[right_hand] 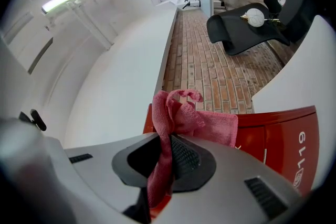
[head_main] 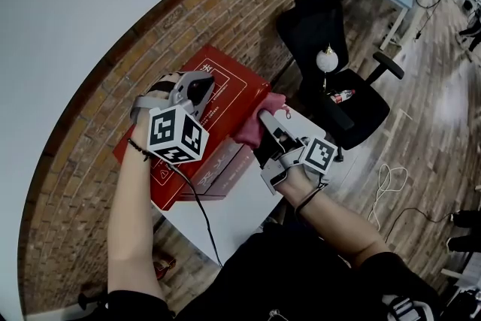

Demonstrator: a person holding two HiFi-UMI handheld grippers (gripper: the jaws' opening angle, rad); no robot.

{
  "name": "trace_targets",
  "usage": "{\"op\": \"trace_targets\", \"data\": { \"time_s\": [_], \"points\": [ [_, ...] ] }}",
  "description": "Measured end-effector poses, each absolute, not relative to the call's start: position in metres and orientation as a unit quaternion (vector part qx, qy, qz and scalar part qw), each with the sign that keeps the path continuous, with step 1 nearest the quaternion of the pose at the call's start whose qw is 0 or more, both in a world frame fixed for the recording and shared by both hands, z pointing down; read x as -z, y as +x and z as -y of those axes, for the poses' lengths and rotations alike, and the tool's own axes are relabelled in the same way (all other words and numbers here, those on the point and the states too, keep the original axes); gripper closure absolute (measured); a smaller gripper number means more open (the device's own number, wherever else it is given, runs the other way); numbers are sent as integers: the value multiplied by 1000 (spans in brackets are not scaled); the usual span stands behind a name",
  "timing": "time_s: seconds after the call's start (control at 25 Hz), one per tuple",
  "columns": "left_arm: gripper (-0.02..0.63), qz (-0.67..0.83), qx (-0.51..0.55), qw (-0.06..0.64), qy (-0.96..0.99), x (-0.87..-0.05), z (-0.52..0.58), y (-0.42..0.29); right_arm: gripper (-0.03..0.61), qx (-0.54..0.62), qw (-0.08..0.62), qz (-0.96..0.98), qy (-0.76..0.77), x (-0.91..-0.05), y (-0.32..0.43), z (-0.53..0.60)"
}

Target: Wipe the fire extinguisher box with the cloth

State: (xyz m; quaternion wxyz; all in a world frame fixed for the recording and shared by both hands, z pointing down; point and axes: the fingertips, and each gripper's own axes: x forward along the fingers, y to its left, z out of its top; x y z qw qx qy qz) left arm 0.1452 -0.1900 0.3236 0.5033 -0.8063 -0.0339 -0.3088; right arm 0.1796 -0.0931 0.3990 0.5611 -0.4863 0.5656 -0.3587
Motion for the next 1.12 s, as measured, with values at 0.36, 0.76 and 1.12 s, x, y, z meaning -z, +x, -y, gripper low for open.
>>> {"op": "trace_targets", "data": {
  "time_s": [0.36,0.76,1.12],
  "points": [
    [587,34,309,503,-807,-322,190,147,514,373,552,-554,-499,-418,181,93],
    [588,33,309,503,-807,-322,190,148,514,382,538,-546,-515,-439,183,94],
    [587,33,309,503,-806,-322,190,149,514,393,530,-536,-526,-462,185,96]
  ]
}}
